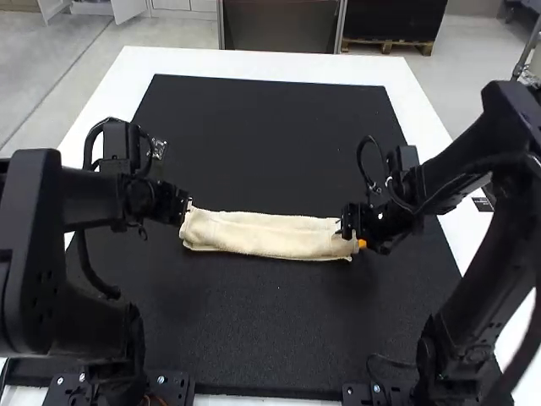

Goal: Fold the towel.

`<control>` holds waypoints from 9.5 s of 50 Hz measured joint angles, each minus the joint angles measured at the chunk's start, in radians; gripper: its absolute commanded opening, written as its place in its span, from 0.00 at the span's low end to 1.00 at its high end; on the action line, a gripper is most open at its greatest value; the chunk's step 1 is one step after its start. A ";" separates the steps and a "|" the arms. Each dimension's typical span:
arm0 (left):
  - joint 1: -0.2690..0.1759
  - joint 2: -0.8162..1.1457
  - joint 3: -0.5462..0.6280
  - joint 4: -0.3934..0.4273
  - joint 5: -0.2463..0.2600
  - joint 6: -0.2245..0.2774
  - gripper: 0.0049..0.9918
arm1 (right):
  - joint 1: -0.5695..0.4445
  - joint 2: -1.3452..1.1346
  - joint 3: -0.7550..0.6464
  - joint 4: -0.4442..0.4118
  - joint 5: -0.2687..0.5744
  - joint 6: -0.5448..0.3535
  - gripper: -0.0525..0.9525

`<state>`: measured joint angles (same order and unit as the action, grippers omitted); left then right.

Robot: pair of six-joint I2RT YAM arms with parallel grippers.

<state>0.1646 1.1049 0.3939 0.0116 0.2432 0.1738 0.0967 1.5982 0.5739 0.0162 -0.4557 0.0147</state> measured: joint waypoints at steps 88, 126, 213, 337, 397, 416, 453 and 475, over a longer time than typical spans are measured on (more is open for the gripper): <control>0.000 0.000 0.000 0.001 0.018 -0.015 0.96 | -0.001 0.068 0.116 -0.021 -0.034 0.027 0.82; 0.000 0.000 0.000 -0.003 0.018 -0.018 0.96 | -0.001 0.066 0.116 -0.084 0.008 -0.011 0.90; 0.000 0.000 0.000 -0.008 0.018 -0.026 0.96 | 0.000 0.007 0.060 -0.143 -0.087 -0.044 0.89; 0.097 -0.045 0.000 0.091 -0.083 -0.112 0.96 | 0.445 0.190 0.415 -0.198 -0.188 0.030 0.03; 0.097 -0.045 0.000 0.098 -0.083 -0.112 0.96 | 0.644 0.425 0.694 -0.207 -0.188 0.026 0.03; 0.097 -0.045 0.000 0.098 -0.083 -0.112 0.96 | 0.687 0.497 0.791 -0.210 -0.187 0.027 0.03; 0.097 -0.045 0.000 0.094 -0.082 -0.120 0.96 | 0.732 0.596 0.922 -0.235 -0.188 0.027 0.03; 0.097 -0.045 0.000 0.094 -0.082 -0.122 0.96 | 0.734 0.616 0.977 -0.235 -0.189 0.038 0.25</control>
<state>0.2619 1.0599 0.3939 0.1059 0.1608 0.0521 0.8303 2.2139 1.5513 -0.2192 -0.6445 0.0525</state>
